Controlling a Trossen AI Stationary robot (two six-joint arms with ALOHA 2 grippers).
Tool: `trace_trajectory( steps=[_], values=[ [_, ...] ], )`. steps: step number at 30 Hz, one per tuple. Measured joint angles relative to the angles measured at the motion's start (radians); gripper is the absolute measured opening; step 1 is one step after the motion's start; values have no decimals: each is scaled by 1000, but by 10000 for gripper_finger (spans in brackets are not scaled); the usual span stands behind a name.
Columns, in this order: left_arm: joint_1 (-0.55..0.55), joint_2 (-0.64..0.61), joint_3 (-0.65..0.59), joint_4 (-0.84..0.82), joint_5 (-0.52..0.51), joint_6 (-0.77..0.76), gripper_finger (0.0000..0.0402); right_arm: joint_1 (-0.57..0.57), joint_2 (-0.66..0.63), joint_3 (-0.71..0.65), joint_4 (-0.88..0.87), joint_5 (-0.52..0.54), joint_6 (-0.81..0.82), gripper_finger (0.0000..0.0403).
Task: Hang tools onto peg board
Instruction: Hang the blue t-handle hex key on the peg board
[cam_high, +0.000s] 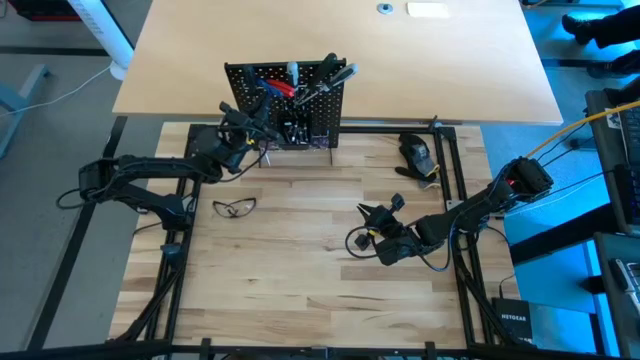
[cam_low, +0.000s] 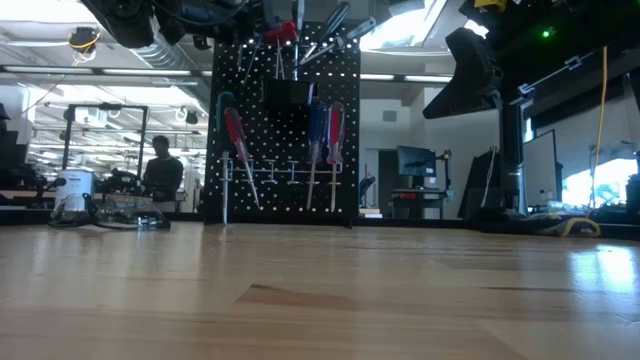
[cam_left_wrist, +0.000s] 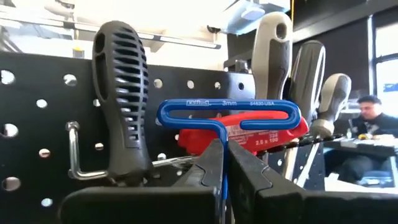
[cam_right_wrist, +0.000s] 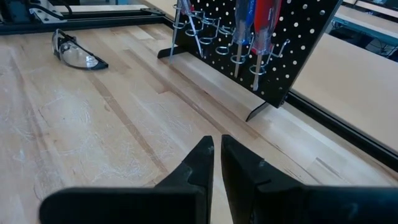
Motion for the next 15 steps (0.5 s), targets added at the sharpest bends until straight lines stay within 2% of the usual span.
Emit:
trace_trajectory(
  steps=[15],
  values=[
    [25, -2, 2, -73, -86, -18, 0, 0, 0, 0, 0, -19, 0, 33]
  ],
)
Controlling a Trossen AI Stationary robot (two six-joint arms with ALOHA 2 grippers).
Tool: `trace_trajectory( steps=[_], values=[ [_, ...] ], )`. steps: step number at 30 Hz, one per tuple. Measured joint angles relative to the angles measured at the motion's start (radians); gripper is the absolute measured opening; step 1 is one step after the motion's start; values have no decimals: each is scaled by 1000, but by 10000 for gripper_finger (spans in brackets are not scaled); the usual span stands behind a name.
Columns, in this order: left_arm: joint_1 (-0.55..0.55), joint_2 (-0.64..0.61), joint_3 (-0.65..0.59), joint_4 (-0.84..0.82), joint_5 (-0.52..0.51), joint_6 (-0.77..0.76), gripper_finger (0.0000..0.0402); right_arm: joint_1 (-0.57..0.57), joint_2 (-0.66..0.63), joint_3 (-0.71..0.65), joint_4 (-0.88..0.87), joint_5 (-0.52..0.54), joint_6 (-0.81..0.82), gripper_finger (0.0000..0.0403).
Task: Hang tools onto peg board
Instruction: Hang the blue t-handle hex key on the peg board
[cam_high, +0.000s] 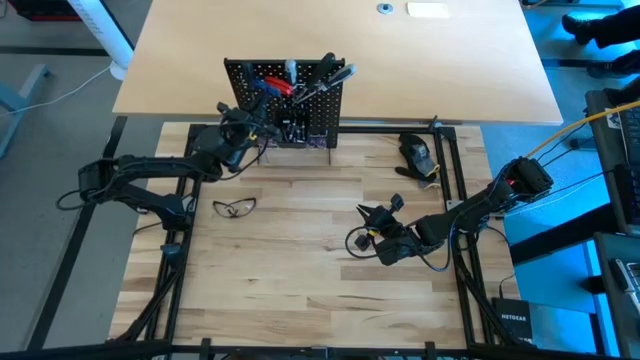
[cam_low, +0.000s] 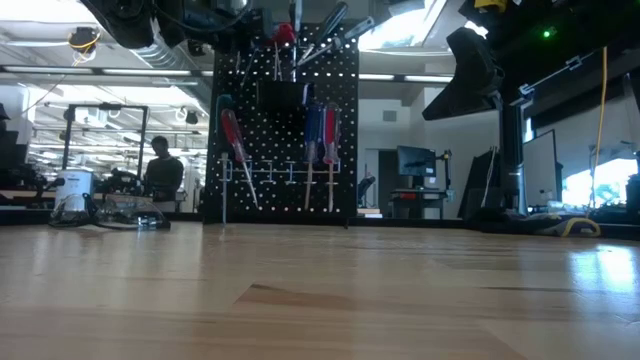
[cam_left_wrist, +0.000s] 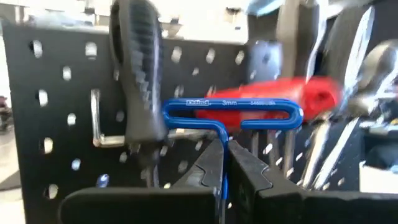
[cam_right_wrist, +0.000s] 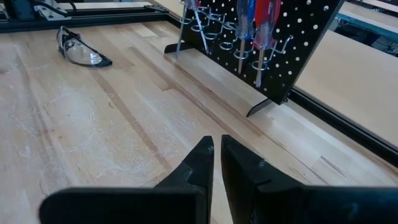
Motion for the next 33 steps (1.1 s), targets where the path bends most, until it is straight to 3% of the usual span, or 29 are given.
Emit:
trace_trajectory(
  steps=[33],
  values=[
    [15, 0, 0, -118, -20, -47, 8, 0, 0, 0, 0, 0, 0, 33]
  ],
)
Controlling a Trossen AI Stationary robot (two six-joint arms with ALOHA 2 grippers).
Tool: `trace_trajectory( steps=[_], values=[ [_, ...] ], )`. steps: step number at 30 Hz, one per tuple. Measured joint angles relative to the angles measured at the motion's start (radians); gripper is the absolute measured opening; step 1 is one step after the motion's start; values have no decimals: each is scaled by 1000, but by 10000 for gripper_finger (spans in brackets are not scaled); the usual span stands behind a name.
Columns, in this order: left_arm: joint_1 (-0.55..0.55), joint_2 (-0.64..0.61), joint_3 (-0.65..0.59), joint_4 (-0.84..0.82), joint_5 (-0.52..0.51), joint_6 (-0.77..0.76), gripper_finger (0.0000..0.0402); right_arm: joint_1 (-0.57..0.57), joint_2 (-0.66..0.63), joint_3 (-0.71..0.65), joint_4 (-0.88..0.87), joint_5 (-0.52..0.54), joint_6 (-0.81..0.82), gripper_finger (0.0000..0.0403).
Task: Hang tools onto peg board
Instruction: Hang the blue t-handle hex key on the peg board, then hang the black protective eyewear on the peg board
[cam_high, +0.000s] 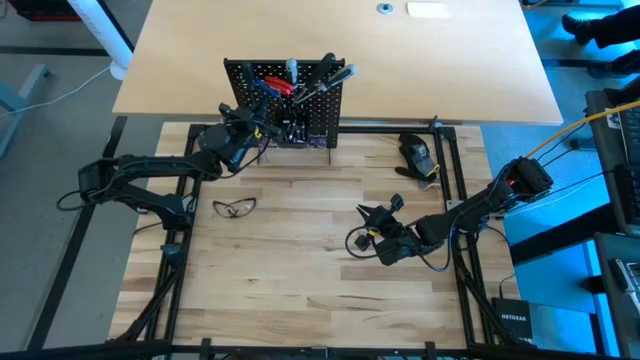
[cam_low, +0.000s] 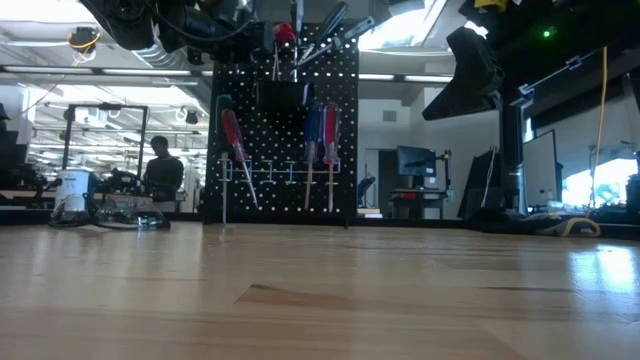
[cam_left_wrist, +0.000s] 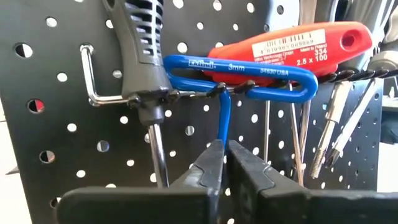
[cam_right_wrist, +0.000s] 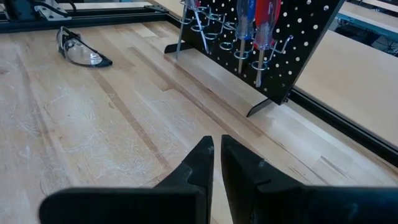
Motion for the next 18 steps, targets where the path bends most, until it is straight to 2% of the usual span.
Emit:
trace_trajectory(
  steps=[7, 11, 18],
  values=[
    [-9, 0, 0, -4, -3, 42, 66, 0, 0, 0, 0, 0, -1, 33],
    [-36, -3, 0, -39, -38, 70, 96, 0, 0, 0, 0, 1, -2, 33],
    [-92, -4, 0, -62, -89, 115, 115, 0, 0, 0, 0, 0, -10, 33]
  ],
)
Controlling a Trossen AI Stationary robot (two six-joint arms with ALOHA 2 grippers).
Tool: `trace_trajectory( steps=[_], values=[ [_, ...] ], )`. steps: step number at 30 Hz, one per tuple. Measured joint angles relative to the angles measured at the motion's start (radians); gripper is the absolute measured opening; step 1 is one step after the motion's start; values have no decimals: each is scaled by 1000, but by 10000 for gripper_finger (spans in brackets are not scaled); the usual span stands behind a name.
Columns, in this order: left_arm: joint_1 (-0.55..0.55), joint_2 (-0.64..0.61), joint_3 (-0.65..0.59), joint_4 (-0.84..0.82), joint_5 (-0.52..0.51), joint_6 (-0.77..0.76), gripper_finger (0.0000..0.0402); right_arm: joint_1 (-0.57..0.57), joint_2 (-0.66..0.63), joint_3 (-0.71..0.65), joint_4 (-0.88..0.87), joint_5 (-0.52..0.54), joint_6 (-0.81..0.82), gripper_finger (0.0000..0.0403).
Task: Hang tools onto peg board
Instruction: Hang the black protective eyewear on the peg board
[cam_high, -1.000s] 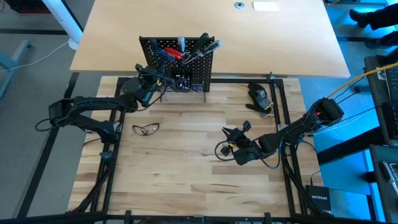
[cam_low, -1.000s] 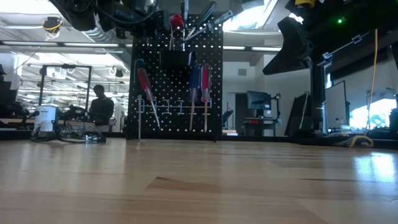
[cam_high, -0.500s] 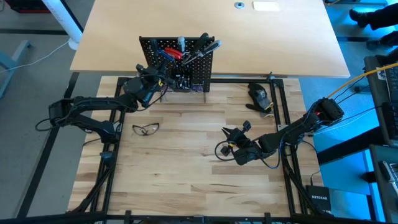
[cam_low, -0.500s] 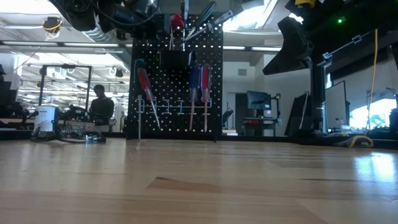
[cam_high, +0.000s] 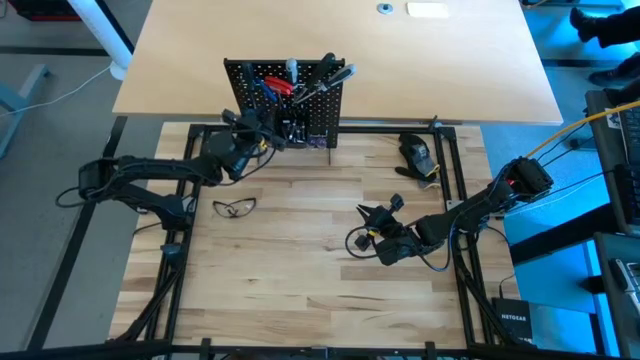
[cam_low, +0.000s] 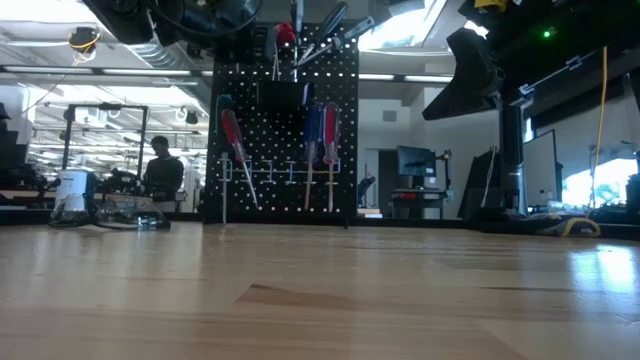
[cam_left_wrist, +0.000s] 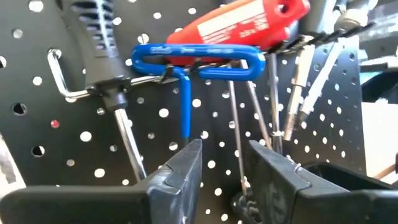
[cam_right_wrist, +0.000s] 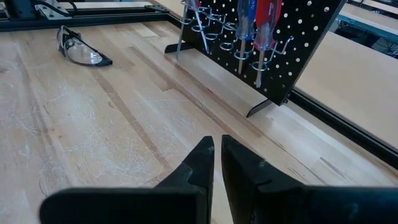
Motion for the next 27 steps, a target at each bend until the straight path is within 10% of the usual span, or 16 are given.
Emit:
trace_trajectory(
  steps=[19, 27],
  values=[
    [-252, -91, 0, -51, -186, 166, 116, 0, 0, 0, 1, -61, -15, 33],
    [-391, -248, 0, -427, -174, -85, 135, 0, 0, 0, 12, -83, -15, 33]
  ],
)
